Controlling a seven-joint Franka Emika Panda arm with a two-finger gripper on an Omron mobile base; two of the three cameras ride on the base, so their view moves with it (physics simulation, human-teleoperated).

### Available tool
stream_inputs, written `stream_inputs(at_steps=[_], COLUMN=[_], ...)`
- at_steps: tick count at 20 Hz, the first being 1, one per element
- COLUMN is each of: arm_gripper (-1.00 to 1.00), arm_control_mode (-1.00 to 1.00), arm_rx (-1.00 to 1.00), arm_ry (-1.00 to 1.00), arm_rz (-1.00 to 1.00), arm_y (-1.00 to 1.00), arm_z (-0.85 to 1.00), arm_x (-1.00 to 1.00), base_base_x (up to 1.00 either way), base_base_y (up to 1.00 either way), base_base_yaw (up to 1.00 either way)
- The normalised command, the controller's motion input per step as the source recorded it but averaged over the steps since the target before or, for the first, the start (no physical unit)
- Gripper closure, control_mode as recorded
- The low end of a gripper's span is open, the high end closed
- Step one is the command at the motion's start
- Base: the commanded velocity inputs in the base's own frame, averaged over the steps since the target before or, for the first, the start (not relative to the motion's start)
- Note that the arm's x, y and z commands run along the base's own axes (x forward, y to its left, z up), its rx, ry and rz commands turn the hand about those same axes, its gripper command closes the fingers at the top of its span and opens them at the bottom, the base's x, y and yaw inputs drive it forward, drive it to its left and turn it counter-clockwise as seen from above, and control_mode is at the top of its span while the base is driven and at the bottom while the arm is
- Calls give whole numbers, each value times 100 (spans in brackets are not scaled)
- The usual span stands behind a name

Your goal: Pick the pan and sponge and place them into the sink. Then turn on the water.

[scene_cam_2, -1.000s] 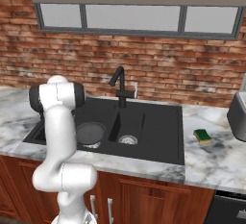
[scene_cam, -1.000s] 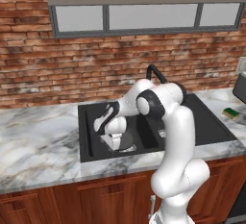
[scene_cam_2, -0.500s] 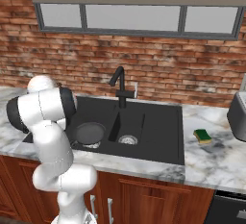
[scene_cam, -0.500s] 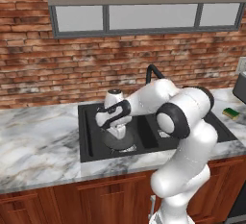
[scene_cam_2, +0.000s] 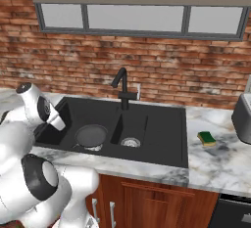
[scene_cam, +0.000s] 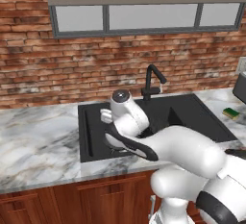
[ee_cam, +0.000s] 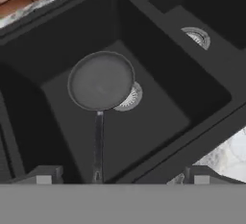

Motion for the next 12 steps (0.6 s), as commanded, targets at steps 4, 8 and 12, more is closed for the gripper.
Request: stream_inputs(at_steps=[4, 8, 12], arm_gripper=[-100, -100, -100], arm_control_mode=[-100, -100, -100], arm_rx=[-11, -5, -1], arm_ry=[-4, 6, 18], arm_rz=[24, 13, 8], arm_y=[-49, -54, -66], arm_z=[100, 100, 100], arm_x=[-72, -55, -45], base_base_x=[0, 0, 0], base_base_y=[0, 0, 0], base_base_yaw=[0, 0, 0])
